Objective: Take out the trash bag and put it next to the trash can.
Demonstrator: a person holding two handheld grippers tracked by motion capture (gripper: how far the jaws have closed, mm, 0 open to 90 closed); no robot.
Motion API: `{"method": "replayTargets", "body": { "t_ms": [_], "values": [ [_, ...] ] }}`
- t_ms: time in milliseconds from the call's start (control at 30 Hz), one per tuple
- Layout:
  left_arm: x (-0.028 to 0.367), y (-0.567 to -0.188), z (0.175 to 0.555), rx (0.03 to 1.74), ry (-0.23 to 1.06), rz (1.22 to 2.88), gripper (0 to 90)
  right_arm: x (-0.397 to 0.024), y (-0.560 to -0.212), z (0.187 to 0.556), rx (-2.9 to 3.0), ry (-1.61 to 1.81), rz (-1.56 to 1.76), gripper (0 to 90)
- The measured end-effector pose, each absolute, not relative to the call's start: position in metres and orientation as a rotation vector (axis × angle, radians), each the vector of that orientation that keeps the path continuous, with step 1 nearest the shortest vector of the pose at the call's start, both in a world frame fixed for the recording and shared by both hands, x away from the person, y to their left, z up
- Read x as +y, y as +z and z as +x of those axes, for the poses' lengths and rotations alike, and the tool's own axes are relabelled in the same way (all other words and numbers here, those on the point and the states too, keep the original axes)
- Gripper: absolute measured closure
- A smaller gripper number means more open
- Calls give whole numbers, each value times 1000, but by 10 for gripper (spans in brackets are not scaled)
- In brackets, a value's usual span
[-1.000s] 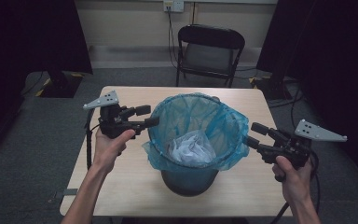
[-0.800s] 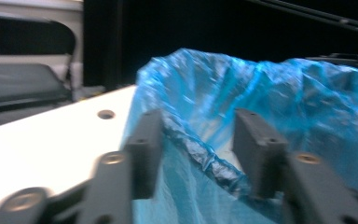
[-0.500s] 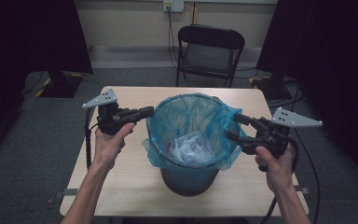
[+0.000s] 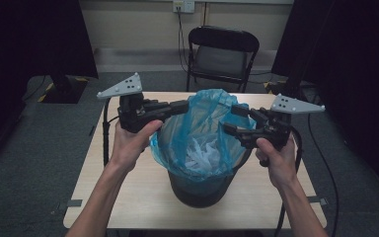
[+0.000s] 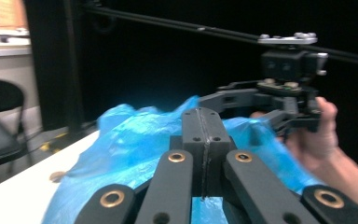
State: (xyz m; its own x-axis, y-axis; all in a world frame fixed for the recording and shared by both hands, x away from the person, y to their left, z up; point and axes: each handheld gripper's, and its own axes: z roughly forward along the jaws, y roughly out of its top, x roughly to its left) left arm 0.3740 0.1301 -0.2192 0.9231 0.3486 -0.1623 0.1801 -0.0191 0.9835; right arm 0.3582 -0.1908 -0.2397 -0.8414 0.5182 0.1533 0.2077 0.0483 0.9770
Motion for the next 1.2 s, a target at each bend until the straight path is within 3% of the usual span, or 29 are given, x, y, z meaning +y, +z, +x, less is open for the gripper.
{"method": "replayTargets", "body": {
  "t_ms": [467,533,567,633,667,700,767,800,833,867,933,1033,1200],
  "values": [
    [89,-195,370,312,55,1599,900,-150,-221,361,2140,1934,620,242],
    [86,-195,370,302,35,1602,900,-146,-219,362,2135,1938,619,273],
    [85,-196,371,303,27,1602,900,-143,-219,363,2138,1939,610,305],
    [83,-197,372,306,23,1597,900,-140,-218,364,2141,1941,578,548],
    [84,-197,372,307,23,1599,900,-138,-217,364,2142,1939,567,578],
    [84,-197,373,309,24,1600,900,-136,-217,365,2153,1935,552,710],
    [89,-196,375,314,28,1590,900,-135,-216,366,2158,1948,534,836],
    [93,-196,375,329,47,1577,769,-137,-214,367,2154,1957,533,899],
    [97,-196,374,345,78,1564,633,-138,-213,368,2148,1967,541,900],
    [102,-195,374,364,100,1546,633,-138,-213,368,2148,1967,541,900],
    [113,-196,374,388,121,1526,439,-142,-210,371,2138,1976,553,900],
    [122,-200,376,398,136,1536,250,-148,-200,373,2114,2016,554,900],
    [113,-211,380,375,144,1585,179,-145,-185,372,2102,2028,524,900]
  ]
}}
